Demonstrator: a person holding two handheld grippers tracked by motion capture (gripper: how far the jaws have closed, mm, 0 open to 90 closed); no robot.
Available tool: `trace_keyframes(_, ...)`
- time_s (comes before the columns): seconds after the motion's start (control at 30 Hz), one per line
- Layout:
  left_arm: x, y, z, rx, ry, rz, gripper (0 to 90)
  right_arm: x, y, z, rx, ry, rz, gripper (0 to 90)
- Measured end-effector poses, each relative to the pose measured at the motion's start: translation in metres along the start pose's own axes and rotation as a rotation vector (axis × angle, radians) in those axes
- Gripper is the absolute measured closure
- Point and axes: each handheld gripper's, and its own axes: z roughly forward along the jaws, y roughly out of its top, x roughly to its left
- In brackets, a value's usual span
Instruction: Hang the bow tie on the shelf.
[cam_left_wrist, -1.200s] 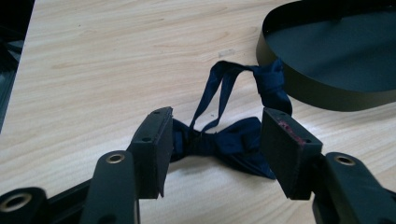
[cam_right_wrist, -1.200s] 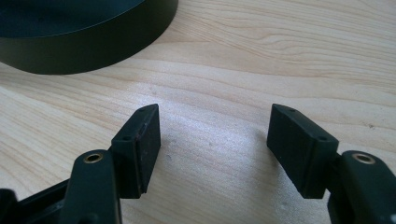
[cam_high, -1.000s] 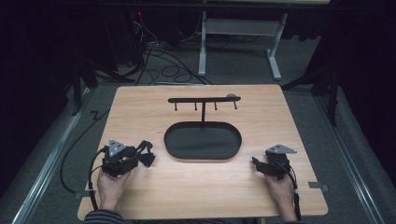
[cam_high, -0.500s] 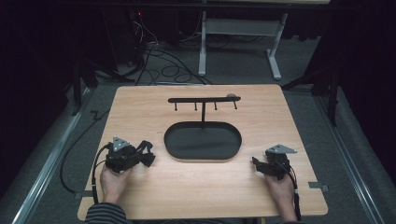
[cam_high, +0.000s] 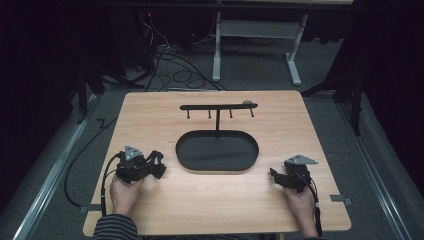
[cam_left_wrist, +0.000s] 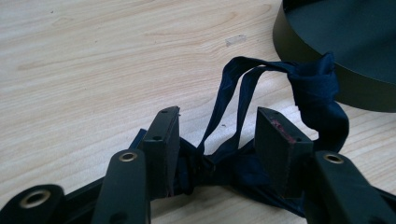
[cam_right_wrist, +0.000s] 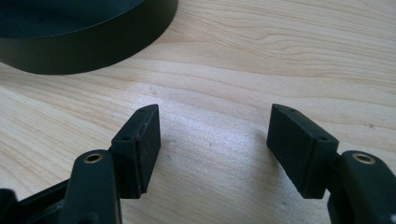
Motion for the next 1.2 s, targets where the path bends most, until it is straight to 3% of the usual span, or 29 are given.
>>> trace_keyframes(0.57,-0.002,0.004,0.012,0.043,-0.006,0.028,71.5,0.000,0.000,0.000,0.000,0.001,0.002,36.5)
trace_keyframes(0.8,-0.001,0.004,0.011,0.051,-0.008,0.041,87.4,0.000,0.000,0.000,0.001,0.000,0.002,36.5)
trace_keyframes(1.2,-0.001,0.006,-0.006,-0.002,-0.004,0.041,89.1,0.000,0.000,0.000,0.000,-0.001,0.002,36.5)
